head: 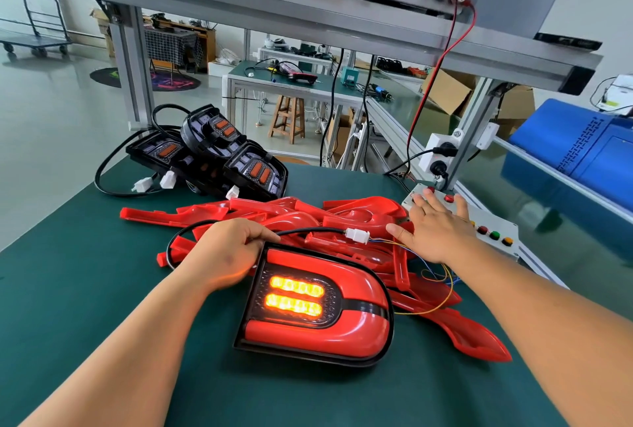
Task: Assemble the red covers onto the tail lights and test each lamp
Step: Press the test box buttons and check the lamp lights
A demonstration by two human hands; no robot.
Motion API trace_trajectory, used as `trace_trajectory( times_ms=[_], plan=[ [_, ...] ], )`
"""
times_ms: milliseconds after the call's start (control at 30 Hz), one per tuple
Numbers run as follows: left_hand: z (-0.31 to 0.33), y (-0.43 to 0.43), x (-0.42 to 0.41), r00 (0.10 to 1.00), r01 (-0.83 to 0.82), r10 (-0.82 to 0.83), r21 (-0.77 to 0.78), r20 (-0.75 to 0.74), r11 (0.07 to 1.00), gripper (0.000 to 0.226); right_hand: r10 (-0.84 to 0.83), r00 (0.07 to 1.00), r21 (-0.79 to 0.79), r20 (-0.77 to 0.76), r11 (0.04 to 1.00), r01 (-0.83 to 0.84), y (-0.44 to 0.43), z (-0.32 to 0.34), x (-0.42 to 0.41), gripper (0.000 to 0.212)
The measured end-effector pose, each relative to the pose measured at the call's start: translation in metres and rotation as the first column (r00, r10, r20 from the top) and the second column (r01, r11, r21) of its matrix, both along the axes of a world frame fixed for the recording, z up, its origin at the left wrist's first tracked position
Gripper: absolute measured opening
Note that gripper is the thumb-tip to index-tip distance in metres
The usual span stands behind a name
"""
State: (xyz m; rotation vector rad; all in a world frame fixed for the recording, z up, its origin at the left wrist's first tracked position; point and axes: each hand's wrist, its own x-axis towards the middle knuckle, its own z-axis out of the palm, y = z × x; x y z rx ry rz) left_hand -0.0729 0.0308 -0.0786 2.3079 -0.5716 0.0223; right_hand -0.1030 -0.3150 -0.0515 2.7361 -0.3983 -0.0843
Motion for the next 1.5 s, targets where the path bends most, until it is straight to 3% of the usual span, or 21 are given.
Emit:
trace_trajectory(
  times_ms=[433,500,567,633,733,833,967,1200,1500],
  plan=[
    [0.001,0.000,-0.002,1.000,0.011,-0.011,-0.001,0.013,1.000,0.042,-0.002,1.000,0.079,0.028,0.997,0.000,-0.002,-0.003,-0.004,0.109],
    [0.001,0.000,-0.004,1.000,0.022,-0.022,-0.040,0.018,0.999,0.037,-0.022,0.996,0.167,0.088,0.986,0.007,-0.002,0.000,-0.003,0.092],
    [0.003,0.001,-0.006,0.999,0.025,-0.023,-0.089,0.032,0.996,0.036,-0.030,0.969,0.247,0.243,0.969,-0.032,0.002,0.007,-0.002,0.059],
    [0.007,0.000,-0.008,0.998,0.014,-0.005,-0.146,0.062,0.989,0.036,0.029,0.910,0.261,0.413,0.954,-0.149,0.013,0.013,-0.002,0.040],
    [0.012,0.000,-0.012,0.989,0.013,0.022,-0.239,0.143,0.971,0.039,0.172,0.901,0.407,0.399,0.847,-0.342,0.040,0.015,-0.013,0.047],
    [0.015,0.001,-0.014,0.987,0.023,0.030,-0.323,0.159,0.946,0.043,0.248,0.928,0.389,0.277,0.855,-0.344,0.054,-0.001,-0.020,0.042],
    [0.013,0.002,-0.013,0.992,0.002,0.040,-0.340,0.116,0.941,0.043,0.196,0.908,0.473,0.369,0.802,-0.365,0.057,-0.016,-0.023,0.033],
    [0.011,0.003,-0.011,0.994,-0.023,0.052,-0.282,0.097,0.959,0.033,0.255,0.884,0.297,0.391,0.874,-0.384,0.057,-0.022,-0.026,0.031],
    [0.017,0.011,-0.007,0.984,-0.061,0.097,-0.230,0.150,0.971,0.030,0.347,0.858,0.322,0.379,0.819,-0.474,0.052,-0.019,-0.030,0.033]
  ],
)
